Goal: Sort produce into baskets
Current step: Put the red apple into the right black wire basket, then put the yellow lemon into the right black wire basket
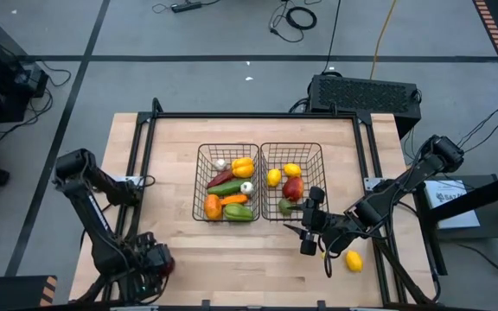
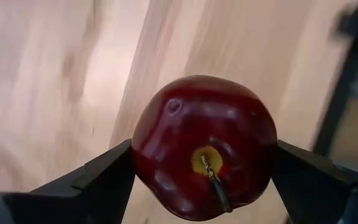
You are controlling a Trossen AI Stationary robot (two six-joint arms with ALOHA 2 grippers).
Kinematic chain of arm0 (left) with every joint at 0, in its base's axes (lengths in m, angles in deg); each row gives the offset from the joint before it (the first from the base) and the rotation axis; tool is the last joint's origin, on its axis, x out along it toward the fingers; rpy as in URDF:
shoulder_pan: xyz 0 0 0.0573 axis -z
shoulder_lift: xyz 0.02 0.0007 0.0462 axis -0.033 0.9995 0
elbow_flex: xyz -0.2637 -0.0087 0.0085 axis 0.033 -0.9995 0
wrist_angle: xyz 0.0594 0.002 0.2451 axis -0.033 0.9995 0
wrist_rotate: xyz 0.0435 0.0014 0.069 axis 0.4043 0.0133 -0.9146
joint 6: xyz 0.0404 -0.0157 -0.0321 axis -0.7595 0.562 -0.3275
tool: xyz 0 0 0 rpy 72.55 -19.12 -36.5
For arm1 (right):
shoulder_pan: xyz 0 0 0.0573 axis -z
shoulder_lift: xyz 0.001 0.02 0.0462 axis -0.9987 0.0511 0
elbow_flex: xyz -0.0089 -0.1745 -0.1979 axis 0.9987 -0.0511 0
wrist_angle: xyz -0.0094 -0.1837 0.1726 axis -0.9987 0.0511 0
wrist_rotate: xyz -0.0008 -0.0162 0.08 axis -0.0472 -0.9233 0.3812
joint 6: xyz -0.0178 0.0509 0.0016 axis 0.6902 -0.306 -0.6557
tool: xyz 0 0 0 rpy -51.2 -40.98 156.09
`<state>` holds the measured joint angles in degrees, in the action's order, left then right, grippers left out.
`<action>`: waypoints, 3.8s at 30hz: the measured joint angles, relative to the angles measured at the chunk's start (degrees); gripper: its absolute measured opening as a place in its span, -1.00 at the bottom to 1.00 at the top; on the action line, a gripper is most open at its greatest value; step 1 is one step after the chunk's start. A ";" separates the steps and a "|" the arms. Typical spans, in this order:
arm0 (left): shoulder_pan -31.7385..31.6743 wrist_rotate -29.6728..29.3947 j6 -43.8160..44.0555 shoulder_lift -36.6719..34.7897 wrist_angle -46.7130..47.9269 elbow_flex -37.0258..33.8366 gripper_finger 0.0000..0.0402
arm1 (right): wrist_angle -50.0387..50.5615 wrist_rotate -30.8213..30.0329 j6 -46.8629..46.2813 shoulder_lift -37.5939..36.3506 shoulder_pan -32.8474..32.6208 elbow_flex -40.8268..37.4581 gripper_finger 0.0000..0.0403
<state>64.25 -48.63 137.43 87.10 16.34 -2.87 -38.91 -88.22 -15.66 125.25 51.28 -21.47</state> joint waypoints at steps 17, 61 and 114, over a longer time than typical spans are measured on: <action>-21.49 -13.64 -37.89 -3.71 -3.13 17.63 0.68 | 6.34 -1.63 -0.31 -4.93 -6.76 -0.04 0.10; -70.28 6.92 -89.05 26.78 -23.12 38.60 0.68 | 19.78 -7.87 -8.20 -14.05 -17.14 -0.04 0.10; -44.21 -6.93 -76.31 33.43 19.84 68.03 0.96 | 30.08 17.06 -46.85 -10.18 -25.02 0.02 0.10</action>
<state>20.04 -55.57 61.12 120.53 36.18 65.16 -8.83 -71.16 -62.51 115.07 26.26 -21.45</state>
